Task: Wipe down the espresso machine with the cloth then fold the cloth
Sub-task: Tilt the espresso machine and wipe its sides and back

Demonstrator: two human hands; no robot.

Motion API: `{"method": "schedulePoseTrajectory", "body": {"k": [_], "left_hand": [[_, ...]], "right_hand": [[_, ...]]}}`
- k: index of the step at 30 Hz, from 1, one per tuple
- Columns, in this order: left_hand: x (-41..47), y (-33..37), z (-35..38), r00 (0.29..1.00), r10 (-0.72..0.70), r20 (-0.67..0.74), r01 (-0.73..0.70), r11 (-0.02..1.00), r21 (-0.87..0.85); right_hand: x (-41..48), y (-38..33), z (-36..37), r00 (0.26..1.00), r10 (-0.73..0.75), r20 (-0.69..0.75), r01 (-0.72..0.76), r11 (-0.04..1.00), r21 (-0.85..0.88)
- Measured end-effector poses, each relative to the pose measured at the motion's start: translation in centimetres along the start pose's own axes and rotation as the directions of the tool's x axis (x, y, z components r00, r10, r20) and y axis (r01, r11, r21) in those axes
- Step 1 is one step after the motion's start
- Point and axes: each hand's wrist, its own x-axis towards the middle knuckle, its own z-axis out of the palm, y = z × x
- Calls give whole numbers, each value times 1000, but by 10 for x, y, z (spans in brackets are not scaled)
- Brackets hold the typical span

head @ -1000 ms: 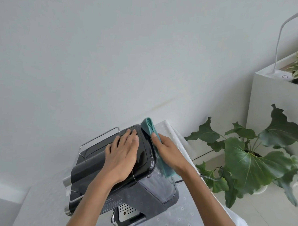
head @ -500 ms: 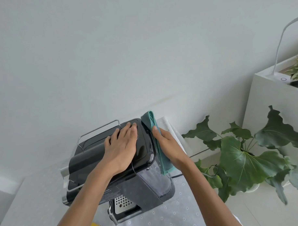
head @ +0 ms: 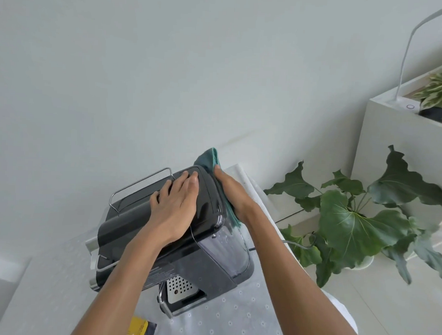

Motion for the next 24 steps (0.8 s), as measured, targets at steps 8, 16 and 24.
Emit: {"method": "schedulePoseTrajectory", "body": {"k": [8, 16, 24], "left_hand": [[-1, -1, 2, 1000, 20, -19, -20, 999, 26], [3, 2, 1, 1000, 8, -20, -6, 996, 92], [4, -4, 3, 998, 35, -49, -31, 995, 97]], "right_hand": [[-96, 72, 10, 978, 55, -199, -28, 990, 136], [-6, 23, -4, 997, -1, -76, 6, 998, 58], [20, 84, -30, 960, 255, -118, -260, 965, -28]]}}
